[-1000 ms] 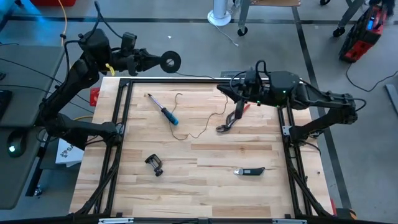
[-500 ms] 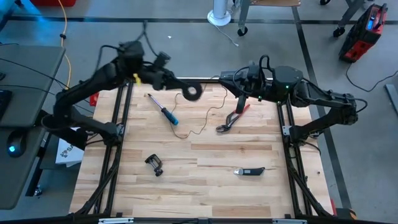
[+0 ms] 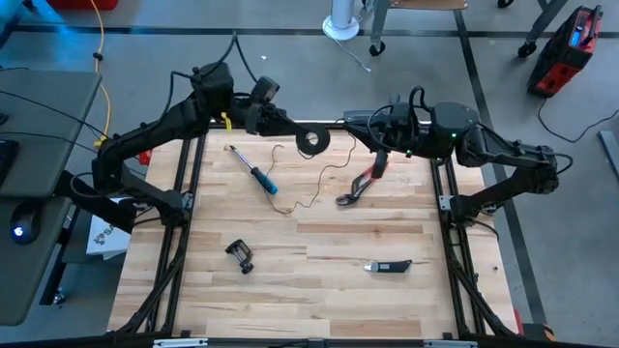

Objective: Coil cords
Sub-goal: Coil the black wire onto the black spool

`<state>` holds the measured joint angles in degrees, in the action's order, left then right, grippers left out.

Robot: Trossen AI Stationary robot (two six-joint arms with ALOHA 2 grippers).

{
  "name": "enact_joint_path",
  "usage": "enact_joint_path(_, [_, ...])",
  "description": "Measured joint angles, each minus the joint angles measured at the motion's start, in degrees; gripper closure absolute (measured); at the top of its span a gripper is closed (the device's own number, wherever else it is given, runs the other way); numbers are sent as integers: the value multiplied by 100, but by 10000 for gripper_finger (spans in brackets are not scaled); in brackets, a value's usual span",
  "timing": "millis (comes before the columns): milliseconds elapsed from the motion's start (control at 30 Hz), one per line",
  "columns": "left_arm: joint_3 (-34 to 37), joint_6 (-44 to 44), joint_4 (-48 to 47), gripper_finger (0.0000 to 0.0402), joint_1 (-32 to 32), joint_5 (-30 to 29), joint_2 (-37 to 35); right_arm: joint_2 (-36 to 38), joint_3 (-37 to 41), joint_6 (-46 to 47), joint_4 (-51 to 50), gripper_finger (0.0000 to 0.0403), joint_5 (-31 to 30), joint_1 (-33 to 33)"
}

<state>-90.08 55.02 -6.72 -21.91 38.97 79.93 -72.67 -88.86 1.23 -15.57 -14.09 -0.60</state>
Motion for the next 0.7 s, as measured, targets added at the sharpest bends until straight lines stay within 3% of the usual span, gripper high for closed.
enact_joint_path(333, [0, 262, 83, 401, -297, -160, -309, 245, -2, -277, 17, 403, -290, -16])
enact_joint_path(700, [-2, 442, 64, 401, 199, -71, -164, 215, 0, -302, 291, 403, -289, -66])
